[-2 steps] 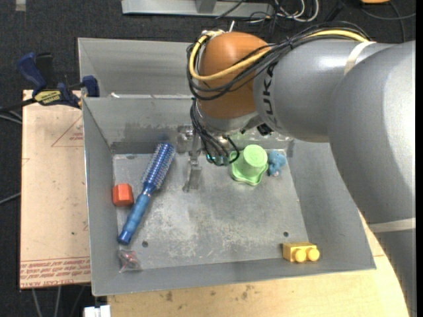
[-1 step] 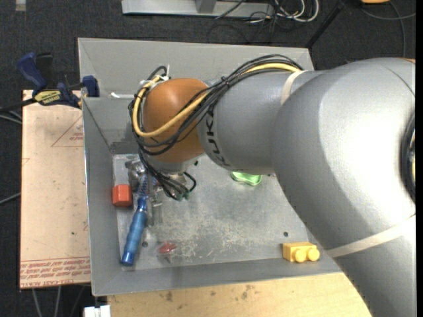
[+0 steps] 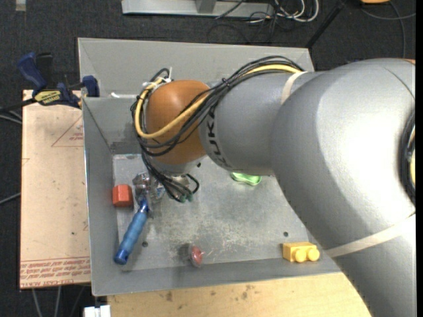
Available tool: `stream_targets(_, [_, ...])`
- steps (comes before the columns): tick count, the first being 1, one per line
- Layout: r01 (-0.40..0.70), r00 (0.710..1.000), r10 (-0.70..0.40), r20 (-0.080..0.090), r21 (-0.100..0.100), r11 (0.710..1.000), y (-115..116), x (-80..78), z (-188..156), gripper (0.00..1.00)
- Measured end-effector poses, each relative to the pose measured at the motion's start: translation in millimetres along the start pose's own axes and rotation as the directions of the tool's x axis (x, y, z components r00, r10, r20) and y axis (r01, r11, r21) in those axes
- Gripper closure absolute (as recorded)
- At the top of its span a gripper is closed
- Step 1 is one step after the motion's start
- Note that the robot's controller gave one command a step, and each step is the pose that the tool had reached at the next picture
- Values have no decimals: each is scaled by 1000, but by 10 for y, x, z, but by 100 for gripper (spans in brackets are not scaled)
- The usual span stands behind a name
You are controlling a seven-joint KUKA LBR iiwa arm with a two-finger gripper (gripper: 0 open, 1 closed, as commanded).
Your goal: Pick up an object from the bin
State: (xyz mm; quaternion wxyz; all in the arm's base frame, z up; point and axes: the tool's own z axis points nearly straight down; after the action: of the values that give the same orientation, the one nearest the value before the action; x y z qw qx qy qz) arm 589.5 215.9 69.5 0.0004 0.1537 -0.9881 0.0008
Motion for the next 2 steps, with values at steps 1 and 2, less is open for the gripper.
stream_targets(1, [12,1000,-12,1,-3,1000,238,636,-356,100])
stream_targets(2, [-35,999,35,9,-3,999,207,1087,-2147,100])
